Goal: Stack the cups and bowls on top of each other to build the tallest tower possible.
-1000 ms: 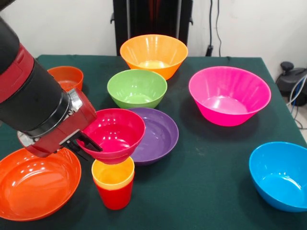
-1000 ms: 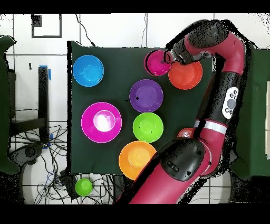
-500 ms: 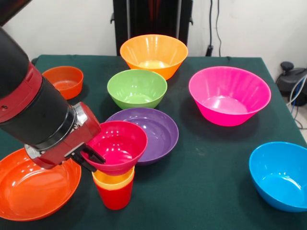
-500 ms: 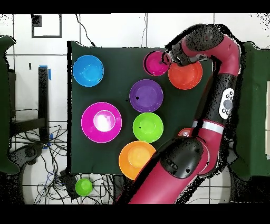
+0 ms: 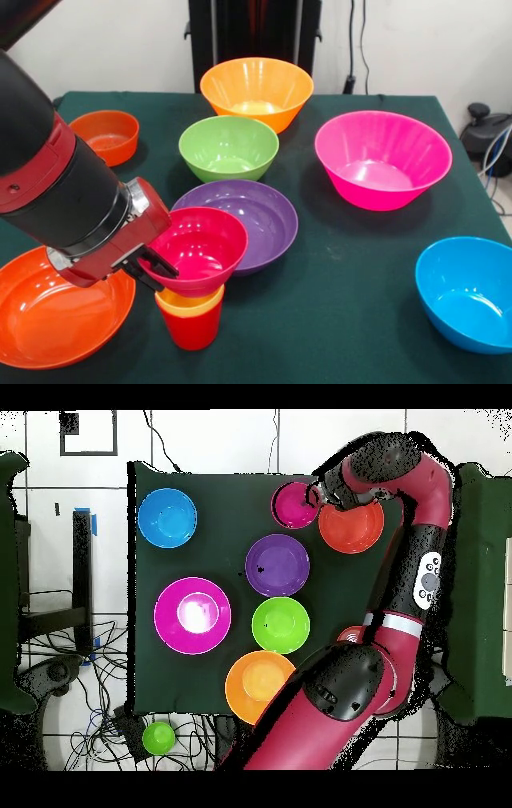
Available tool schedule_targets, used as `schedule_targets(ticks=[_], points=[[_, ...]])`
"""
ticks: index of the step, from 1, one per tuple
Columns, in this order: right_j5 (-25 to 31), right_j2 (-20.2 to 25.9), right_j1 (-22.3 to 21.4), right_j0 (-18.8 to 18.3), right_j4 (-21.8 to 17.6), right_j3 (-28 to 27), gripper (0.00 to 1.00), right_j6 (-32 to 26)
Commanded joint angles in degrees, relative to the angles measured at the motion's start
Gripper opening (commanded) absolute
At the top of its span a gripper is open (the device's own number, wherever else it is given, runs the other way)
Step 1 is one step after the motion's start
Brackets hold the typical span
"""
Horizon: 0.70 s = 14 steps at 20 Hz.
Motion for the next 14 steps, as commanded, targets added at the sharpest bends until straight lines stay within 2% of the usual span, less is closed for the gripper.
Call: schedule_targets(ticks=[1, 14], points=[[-2.64, -1.70, -0.01, 0.43, -2.18, 4.01, 0.00, -4.07], [-1.01, -1.66, -0.44, 0.68, -3.47, 3.21, 0.00, -5.74]])
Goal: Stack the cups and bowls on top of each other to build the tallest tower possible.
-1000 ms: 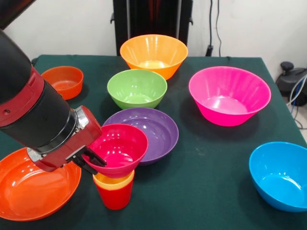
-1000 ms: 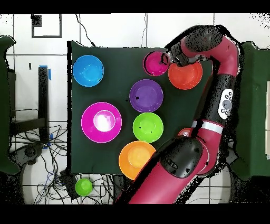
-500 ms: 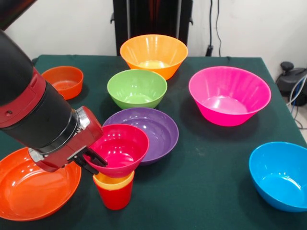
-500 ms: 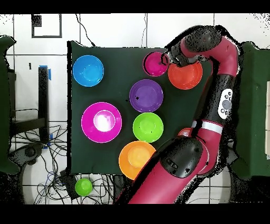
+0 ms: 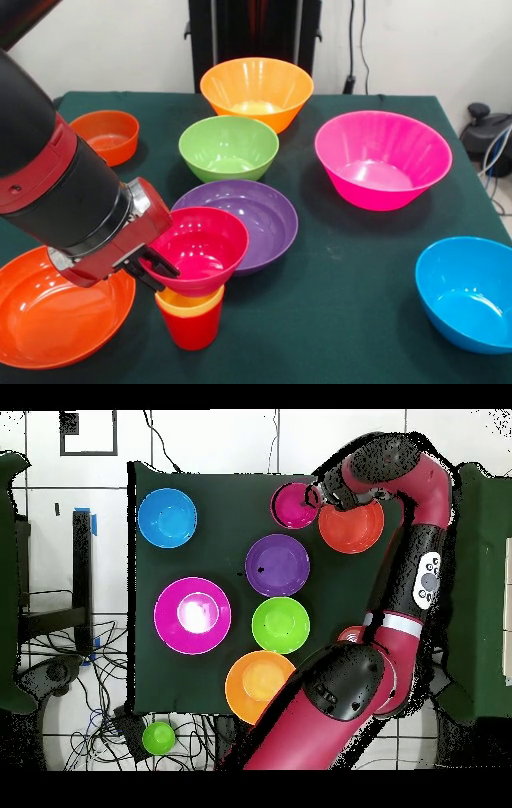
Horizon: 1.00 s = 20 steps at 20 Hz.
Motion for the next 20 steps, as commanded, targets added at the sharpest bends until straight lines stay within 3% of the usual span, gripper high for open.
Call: schedule_targets(ticks=[1, 12, 20], points=[[-0.78, -1.41, -0.38, 0.70, -3.56, 2.83, 0.00, -5.90], [1.87, 1.40, 0.18, 0.95, -6.71, -0.57, 0.00, -8.50], [-0.03, -0.55, -0.83, 0.32, -5.81, 2.18, 0.00, -9.41]])
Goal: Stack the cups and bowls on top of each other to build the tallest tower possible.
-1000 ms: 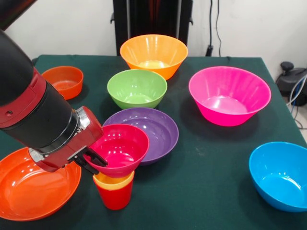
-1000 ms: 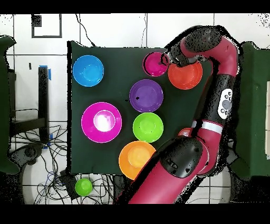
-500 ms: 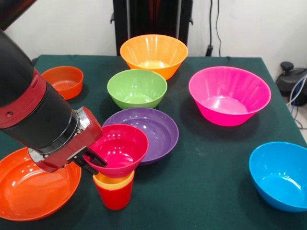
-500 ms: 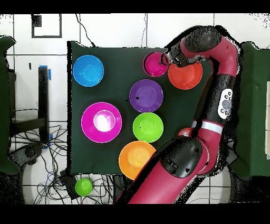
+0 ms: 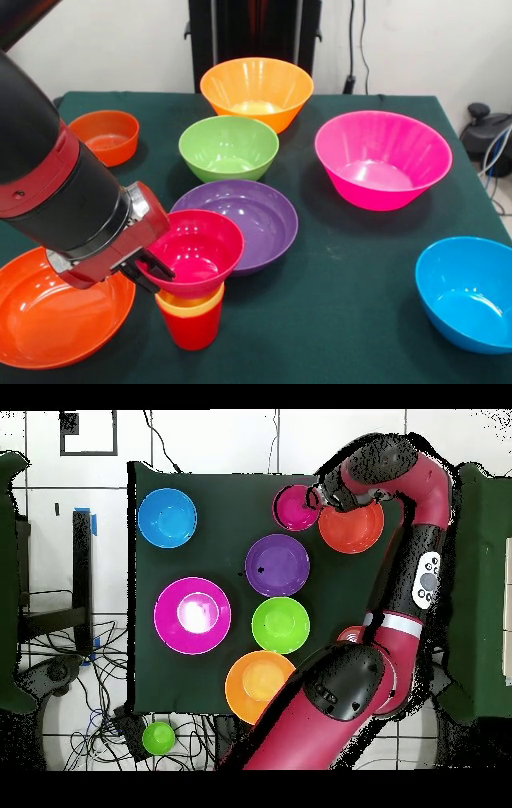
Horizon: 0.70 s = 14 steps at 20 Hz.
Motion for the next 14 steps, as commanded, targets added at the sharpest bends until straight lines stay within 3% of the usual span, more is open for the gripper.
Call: schedule_targets(ticks=[1, 14], points=[[-0.10, -0.64, -0.84, 0.34, -3.75, 2.27, 0.00, -9.08], [0.61, -0.26, -0.44, 0.34, -4.60, 1.33, 0.00, -9.11]])
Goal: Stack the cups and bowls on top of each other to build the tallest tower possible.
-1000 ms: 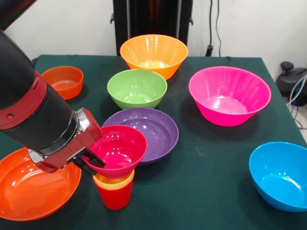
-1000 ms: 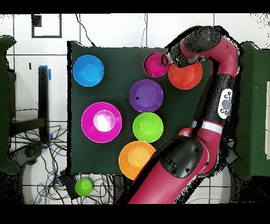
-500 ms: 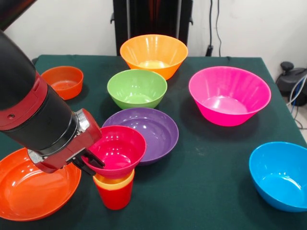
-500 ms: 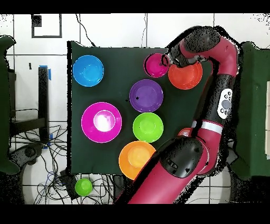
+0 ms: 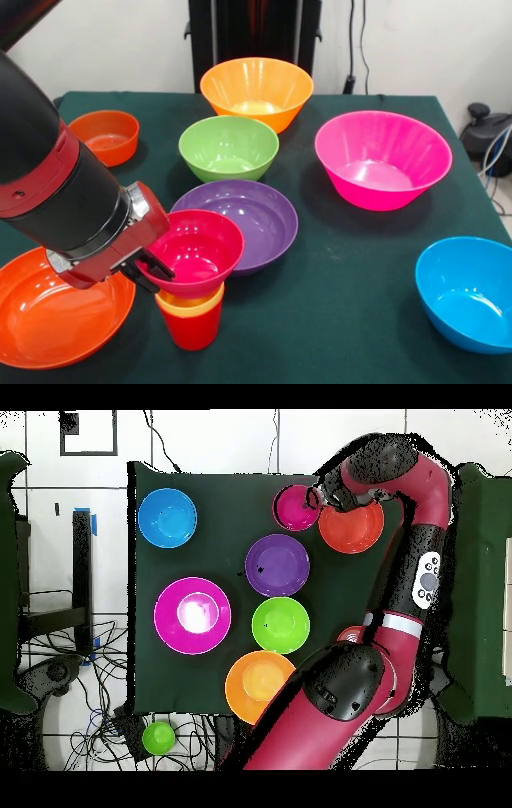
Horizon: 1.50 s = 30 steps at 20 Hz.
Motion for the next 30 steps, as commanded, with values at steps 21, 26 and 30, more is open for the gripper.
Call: schedule_targets(ticks=[21, 26, 30], points=[[2.86, -0.29, -2.69, 0.17, -3.97, 1.65, 1.00, -8.28], [6.07, -0.08, -5.46, 0.11, -4.91, 0.83, 1.00, -8.92], [7.16, -0.07, -6.46, 0.09, -6.02, 0.39, 1.00, -10.09]])
